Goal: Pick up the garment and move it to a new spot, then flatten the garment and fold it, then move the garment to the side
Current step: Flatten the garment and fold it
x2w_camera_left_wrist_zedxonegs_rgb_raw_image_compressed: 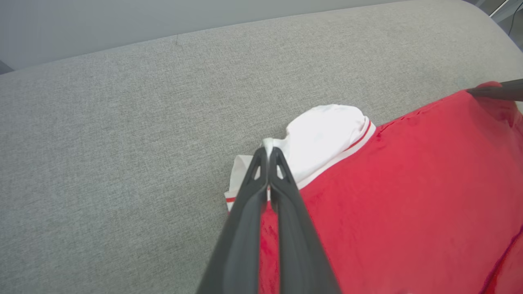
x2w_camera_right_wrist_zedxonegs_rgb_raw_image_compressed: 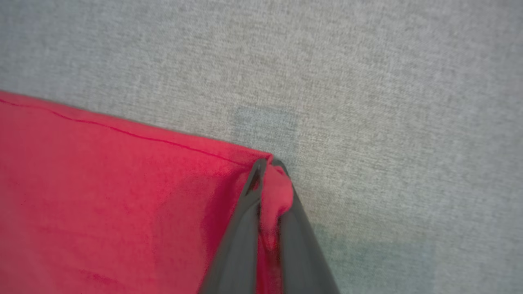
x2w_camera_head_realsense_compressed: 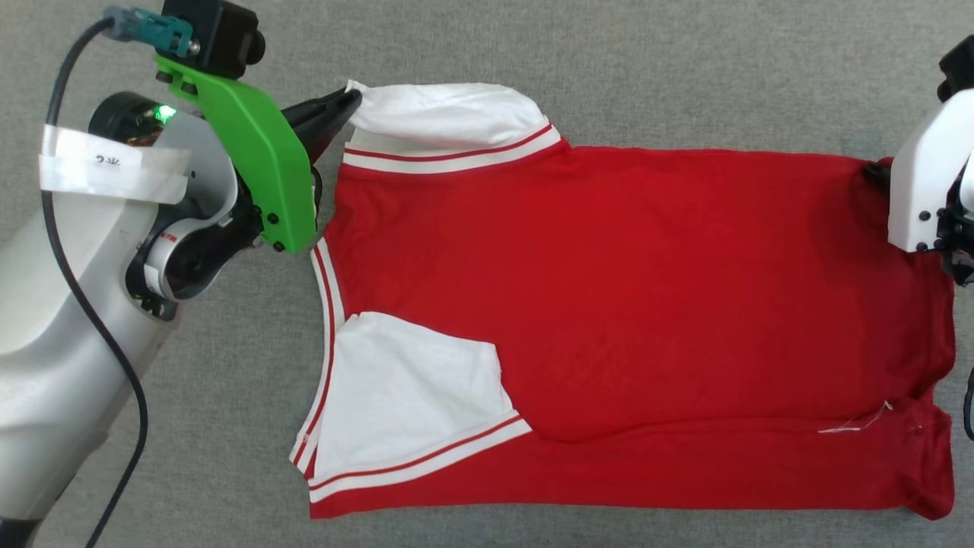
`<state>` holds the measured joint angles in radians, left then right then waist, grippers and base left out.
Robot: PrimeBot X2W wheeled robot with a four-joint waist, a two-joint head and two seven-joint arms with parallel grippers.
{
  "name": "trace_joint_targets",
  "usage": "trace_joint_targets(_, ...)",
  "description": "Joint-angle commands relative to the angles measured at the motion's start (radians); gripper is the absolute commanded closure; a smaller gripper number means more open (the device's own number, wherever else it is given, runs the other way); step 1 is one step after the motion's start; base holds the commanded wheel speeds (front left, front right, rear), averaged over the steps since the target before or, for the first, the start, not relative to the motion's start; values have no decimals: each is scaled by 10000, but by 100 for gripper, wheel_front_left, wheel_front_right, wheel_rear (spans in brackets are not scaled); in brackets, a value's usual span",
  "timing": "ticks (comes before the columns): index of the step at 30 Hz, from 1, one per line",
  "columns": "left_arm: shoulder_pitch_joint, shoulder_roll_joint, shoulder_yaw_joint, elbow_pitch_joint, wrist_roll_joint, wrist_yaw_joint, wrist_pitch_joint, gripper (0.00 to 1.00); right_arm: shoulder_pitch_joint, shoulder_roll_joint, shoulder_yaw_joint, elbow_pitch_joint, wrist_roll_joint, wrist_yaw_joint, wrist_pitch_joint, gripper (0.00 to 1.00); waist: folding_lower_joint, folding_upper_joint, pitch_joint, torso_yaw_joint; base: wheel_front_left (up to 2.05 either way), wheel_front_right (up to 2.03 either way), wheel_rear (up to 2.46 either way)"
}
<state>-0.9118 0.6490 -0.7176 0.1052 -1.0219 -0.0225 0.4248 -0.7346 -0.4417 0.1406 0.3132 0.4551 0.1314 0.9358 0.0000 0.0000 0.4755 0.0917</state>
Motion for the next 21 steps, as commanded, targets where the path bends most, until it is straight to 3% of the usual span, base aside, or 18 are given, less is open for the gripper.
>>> trace_joint_targets(1, 229, -139, 6, 133, 50, -50, -137, 100, 382, 87, 2, 204, 82, -7, -262, 100, 0, 0, -328, -60, 0, 0, 0)
trace_joint_targets(13, 1108, -343, 278, 885, -337, -104, -1141, 100, 1300, 22, -565, 191, 739, -7, -3064, 100, 0, 0, -1576, -115, 0, 0, 0)
trace_joint_targets(21, 2110, -180, 264, 325, -451, 215, -1507, 100, 2445, 91, -975, -185, 1369, -7, -4612, 100, 0, 0, -2247, 65, 0, 0, 0)
